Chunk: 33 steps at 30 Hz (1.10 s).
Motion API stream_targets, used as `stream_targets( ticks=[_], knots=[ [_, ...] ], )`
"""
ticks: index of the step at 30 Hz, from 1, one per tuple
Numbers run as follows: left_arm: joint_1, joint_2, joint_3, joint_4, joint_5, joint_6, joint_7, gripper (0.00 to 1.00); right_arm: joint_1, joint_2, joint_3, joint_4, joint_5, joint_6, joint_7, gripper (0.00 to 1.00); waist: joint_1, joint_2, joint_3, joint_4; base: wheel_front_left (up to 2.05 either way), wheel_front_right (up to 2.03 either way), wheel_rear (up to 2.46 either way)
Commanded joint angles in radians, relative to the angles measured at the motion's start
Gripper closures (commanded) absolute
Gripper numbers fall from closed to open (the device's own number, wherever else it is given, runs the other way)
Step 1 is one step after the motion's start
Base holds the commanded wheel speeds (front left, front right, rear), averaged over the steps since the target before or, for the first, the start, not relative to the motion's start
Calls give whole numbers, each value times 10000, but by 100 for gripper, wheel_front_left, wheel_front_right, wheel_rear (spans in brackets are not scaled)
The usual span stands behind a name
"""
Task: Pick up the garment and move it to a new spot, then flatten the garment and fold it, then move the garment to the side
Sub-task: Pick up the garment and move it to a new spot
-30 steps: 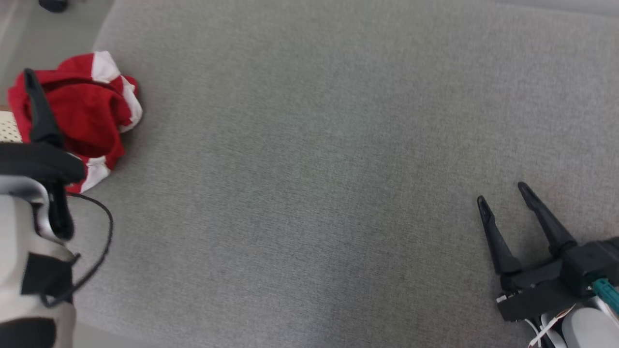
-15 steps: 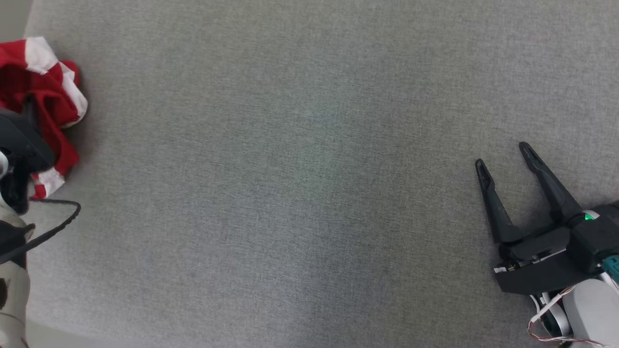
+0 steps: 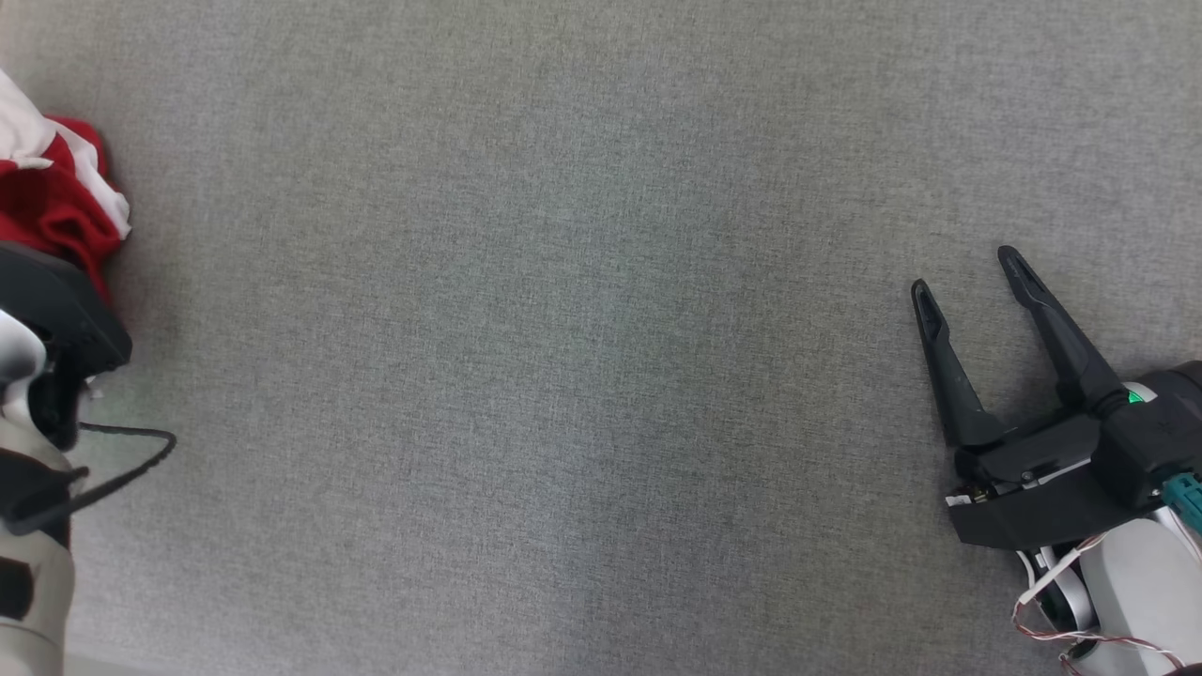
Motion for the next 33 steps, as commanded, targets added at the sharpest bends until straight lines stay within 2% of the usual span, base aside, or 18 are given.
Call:
stream_targets(
  ticks=[1, 9, 18, 25, 33],
  knots=[
    [247, -70, 6, -79, -144, -39, -352, 100, 251, -84, -100, 914, 52, -44, 193, 0, 1, 2, -96, -44, 0, 0, 0],
    [678, 16, -253, -772, 38, -424, -2451, 100, 597, 400, -65, 807, 108, -31, 175, 0, 1, 2, -949, -240, 0, 0, 0],
    [1105, 113, -689, -1948, 267, -755, -3478, 100, 973, 1051, -113, 780, 219, -30, 107, 0, 1, 2, -2436, -769, 0, 0, 0],
    [1478, -99, -1204, -3646, 226, -985, -2900, 100, 1613, 1584, -281, 783, 292, -30, 106, 0, 1, 2, -3676, -1588, 0, 0, 0],
    [2071, -580, -1675, -6077, -201, -1064, -1468, 100, 2176, 2020, -455, 720, 270, -30, 104, 0, 1, 2, -4797, -3114, 0, 0, 0]
  ],
)
